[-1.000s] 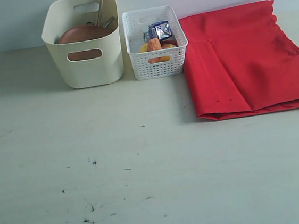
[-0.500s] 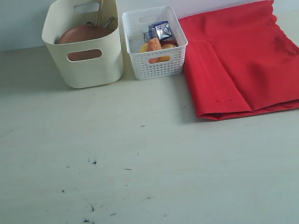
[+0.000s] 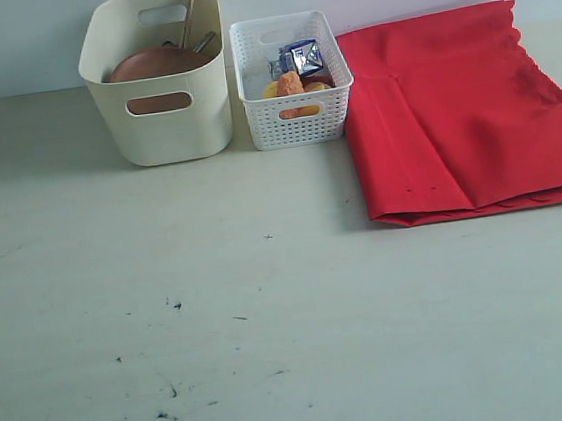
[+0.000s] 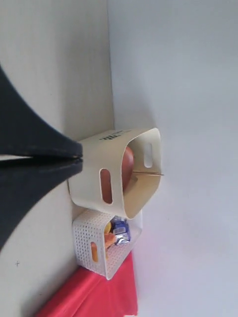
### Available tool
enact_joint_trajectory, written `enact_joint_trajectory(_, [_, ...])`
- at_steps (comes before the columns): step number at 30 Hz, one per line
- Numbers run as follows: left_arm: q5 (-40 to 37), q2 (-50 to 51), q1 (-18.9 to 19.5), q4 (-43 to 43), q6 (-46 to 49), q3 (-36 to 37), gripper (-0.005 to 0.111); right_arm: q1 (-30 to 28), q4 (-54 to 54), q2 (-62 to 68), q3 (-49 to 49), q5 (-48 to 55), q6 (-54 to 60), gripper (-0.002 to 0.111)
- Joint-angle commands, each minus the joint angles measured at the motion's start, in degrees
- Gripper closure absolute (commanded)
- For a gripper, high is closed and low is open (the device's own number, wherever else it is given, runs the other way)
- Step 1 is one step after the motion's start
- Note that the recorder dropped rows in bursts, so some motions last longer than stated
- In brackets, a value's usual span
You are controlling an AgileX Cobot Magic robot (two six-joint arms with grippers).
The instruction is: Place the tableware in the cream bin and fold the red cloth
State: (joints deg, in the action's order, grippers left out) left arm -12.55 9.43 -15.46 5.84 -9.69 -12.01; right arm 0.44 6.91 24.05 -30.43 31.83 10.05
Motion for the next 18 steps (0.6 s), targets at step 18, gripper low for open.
enact_joint_trajectory(18, [-6.85, -8.16, 17.47, -4.73, 0.26, 12.01, 0.107, 0.15, 0.16, -0.27, 0.43, -0.3, 0.47, 0.108])
